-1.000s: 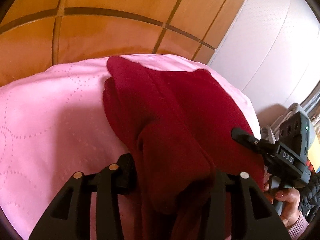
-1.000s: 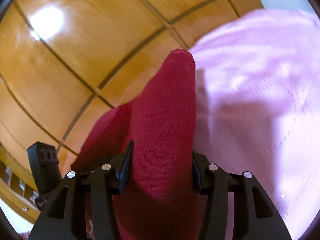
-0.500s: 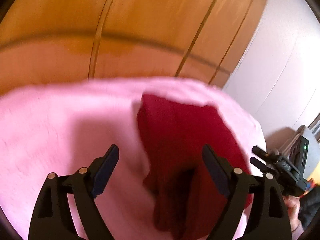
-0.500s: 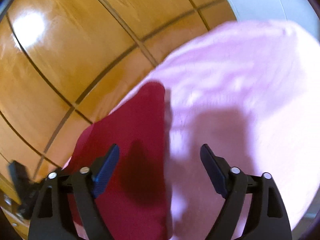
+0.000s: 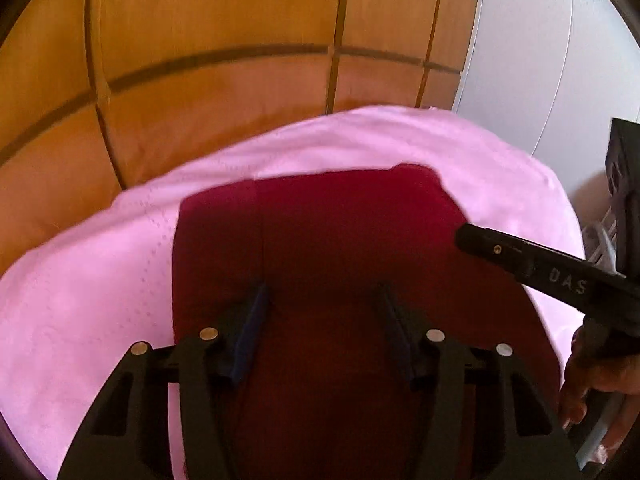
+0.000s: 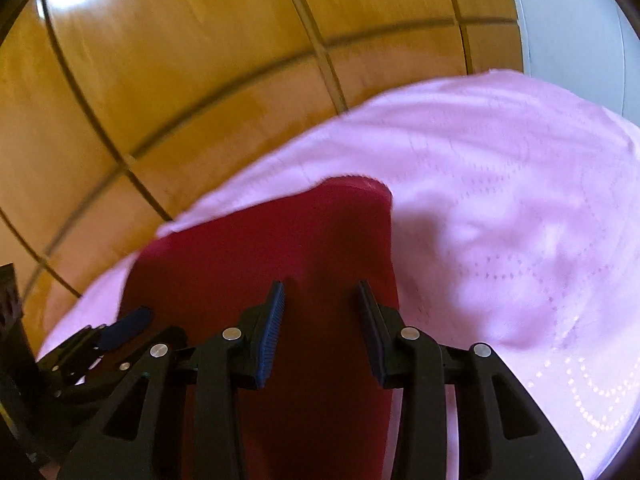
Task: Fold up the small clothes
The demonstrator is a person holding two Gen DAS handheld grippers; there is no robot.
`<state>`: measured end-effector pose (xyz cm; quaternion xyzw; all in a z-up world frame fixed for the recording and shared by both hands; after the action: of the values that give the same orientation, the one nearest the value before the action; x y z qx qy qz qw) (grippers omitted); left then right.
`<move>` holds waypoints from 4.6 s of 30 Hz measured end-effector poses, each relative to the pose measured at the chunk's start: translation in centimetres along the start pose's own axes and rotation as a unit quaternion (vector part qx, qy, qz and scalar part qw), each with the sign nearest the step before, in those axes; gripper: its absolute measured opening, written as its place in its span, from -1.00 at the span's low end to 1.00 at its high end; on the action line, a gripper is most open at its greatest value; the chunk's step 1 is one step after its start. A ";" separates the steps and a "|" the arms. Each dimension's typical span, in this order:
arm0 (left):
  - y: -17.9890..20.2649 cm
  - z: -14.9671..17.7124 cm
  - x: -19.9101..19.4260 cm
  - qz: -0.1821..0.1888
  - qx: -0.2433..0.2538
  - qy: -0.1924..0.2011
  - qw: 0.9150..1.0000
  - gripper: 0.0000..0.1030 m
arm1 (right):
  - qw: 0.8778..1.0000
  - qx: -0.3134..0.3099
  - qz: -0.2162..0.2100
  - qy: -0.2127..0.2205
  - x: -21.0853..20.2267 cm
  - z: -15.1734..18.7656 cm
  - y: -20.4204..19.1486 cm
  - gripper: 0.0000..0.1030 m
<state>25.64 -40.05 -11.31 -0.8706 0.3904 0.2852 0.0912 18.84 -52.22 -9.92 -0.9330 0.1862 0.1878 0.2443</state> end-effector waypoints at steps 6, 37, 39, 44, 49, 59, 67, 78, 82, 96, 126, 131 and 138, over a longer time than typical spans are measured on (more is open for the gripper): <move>0.7 0.5 -0.2 0.000 0.022 0.037 0.999 0.13 | 0.999 0.041 -0.016 0.003 1.4 1.5 1.4 -0.28; 1.8 6.4 -12.9 -0.006 -0.046 0.047 0.998 0.96 | 0.995 0.025 0.077 0.061 -11.3 3.6 1.0 0.93; 2.0 7.1 -13.8 0.003 -0.054 0.047 0.997 0.96 | 0.995 0.019 0.075 0.064 -12.5 4.0 0.6 0.93; 1.3 8.2 -16.1 -0.033 -0.065 0.050 0.996 0.96 | 0.995 0.014 0.075 0.058 -15.2 5.9 0.2 0.93; 0.0 8.3 -18.8 -0.100 -0.053 0.068 0.991 0.96 | 0.994 -0.003 0.087 0.065 -17.7 7.5 -0.1 0.93; -0.9 9.5 -21.6 -0.144 -0.058 0.070 0.985 0.96 | 0.993 -0.028 0.086 0.079 -20.1 9.7 -1.4 0.93; -1.4 10.4 -22.5 -0.159 -0.065 0.064 0.983 0.96 | 0.992 -0.058 0.081 0.078 -22.0 12.2 -2.6 0.93; -1.3 10.7 -23.5 -0.168 -0.061 0.071 0.981 0.96 | 0.991 -0.073 0.086 0.076 -22.0 12.7 -2.6 0.93; -1.1 10.7 -23.5 -0.167 -0.062 0.071 0.981 0.96 | 0.991 -0.071 0.087 0.073 -21.9 12.9 -2.6 0.93; -0.7 11.1 -23.4 -0.161 -0.057 0.066 0.983 0.96 | 0.991 -0.070 0.088 0.072 -21.7 13.0 -2.4 0.93; -0.8 11.5 -23.1 -0.158 -0.062 0.057 0.984 0.96 | 0.991 -0.073 0.086 0.067 -21.4 13.2 -2.6 0.93; -0.8 11.7 -23.0 -0.157 -0.065 0.055 0.984 0.96 | 0.991 -0.073 0.086 0.067 -21.4 13.3 -2.6 0.93; -0.8 11.8 -22.9 -0.158 -0.066 0.054 0.984 0.96 | 0.991 -0.073 0.087 0.067 -21.2 13.1 -2.5 0.93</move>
<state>9.02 -20.59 -7.98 -0.9395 0.2324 0.2453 0.0564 -1.76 -37.89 -10.22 -0.9390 0.2686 0.1579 0.1455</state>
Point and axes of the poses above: each gripper's, at about its wrist camera, not at the fingertips, and x roughly the way its jaws point, y to its right, z to its underside, the point moved 10 cm from there along x, roughly the way its jaws point, and after that the axes turned 10 degrees about y, right-handed, at the moved point
